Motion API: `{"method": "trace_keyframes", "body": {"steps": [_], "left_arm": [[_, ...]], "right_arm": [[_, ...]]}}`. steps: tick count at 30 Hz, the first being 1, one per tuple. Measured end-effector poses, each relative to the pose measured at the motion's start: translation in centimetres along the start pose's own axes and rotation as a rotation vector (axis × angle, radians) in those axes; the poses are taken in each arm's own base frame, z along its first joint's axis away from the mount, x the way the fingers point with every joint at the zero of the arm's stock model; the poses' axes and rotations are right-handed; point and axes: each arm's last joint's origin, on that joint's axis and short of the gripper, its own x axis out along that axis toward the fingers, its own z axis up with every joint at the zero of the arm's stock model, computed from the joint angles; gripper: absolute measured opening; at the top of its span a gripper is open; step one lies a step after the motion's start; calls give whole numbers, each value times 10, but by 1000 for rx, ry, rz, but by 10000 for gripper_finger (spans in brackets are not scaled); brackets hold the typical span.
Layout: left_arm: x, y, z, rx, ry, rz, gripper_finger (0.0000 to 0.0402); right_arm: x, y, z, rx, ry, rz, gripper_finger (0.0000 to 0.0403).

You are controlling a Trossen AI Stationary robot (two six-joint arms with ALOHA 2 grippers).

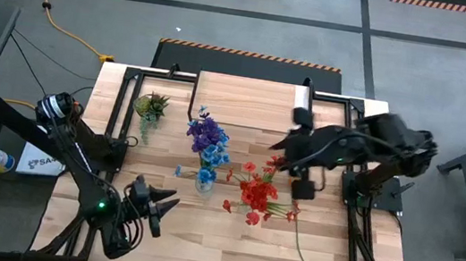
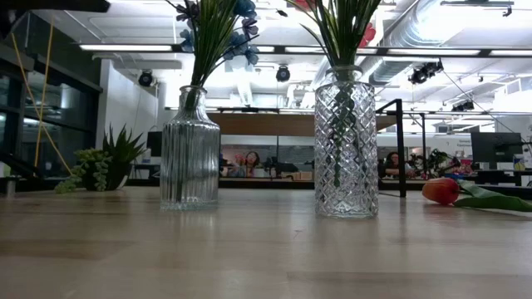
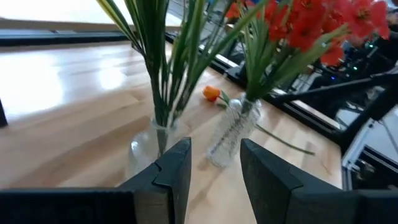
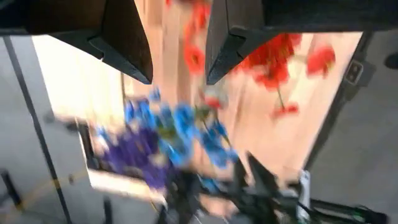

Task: Pick and place flowers into a vace then onto a shelf
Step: Put the orange tulip into the left transparent vase

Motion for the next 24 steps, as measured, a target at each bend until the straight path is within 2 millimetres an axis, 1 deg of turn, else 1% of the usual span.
{"method": "trace_keyframes", "body": {"steps": [4, 6, 10, 12, 16, 19, 22, 24], "left_arm": [[-5, -1, -1, -32, 11, -19, 170], [-5, -3, -2, -49, 20, -23, 170], [-4, -3, -2, -57, 39, -23, 170], [-4, -3, -2, -65, 49, -23, 170], [-4, -3, -3, -81, 70, -24, 170], [-4, -4, -3, -97, 85, -29, 170], [-5, -6, -3, -116, 107, -36, 170], [-5, -7, -3, -133, 112, -41, 170]], "right_arm": [[-30, -10, -21, 122, 99, -40, 140], [-45, -14, -27, 206, 76, -25, 140], [-77, -18, -40, 323, 37, 83, 140], [-94, -19, -46, 355, 6, 127, 140], [-119, -20, -57, 427, -35, 197, 140], [-132, -17, -63, 476, -42, 259, 139], [-135, -10, -64, 503, -18, 329, 139], [-134, -2, -63, 530, 20, 380, 139]]}}
